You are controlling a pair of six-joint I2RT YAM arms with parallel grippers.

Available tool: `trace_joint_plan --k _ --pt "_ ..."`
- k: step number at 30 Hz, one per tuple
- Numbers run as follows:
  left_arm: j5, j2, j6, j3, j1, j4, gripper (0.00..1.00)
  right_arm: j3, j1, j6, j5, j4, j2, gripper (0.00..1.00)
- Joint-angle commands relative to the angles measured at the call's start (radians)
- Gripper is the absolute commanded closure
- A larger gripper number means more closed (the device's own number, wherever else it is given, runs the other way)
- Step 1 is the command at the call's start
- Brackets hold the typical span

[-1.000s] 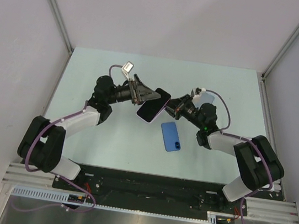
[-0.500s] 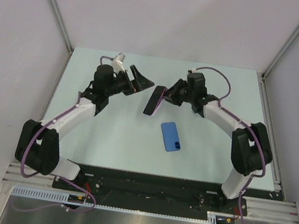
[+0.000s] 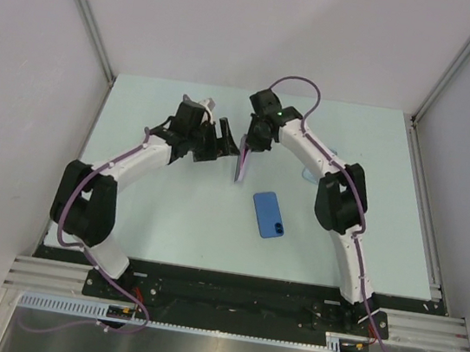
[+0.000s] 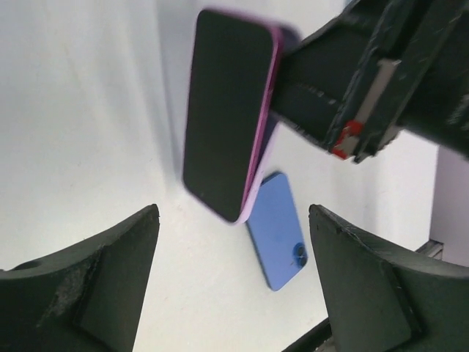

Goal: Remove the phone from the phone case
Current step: Remove the phone case from the phone.

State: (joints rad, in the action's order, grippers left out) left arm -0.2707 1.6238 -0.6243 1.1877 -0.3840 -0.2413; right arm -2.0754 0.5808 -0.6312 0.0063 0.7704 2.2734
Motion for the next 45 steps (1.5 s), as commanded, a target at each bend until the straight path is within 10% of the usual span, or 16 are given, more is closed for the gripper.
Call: trace_joint_plan --k 1,32,45 --pt "0.034 0.010 -0.006 0.030 0.025 -0.105 0.14 -0.179 0.013 0.074 0.112 0.234 0.098 1.00" --pt "-0.056 0.090 -0.100 -0.010 0.085 -0.029 0.21 -0.262 0.070 0.068 0.277 0.317 0.420 0.77" --pt "-0.076 0.139 -0.110 -0.007 0.065 -0.001 0.22 0.182 0.145 0.074 0.166 0.107 0.209 0.72"
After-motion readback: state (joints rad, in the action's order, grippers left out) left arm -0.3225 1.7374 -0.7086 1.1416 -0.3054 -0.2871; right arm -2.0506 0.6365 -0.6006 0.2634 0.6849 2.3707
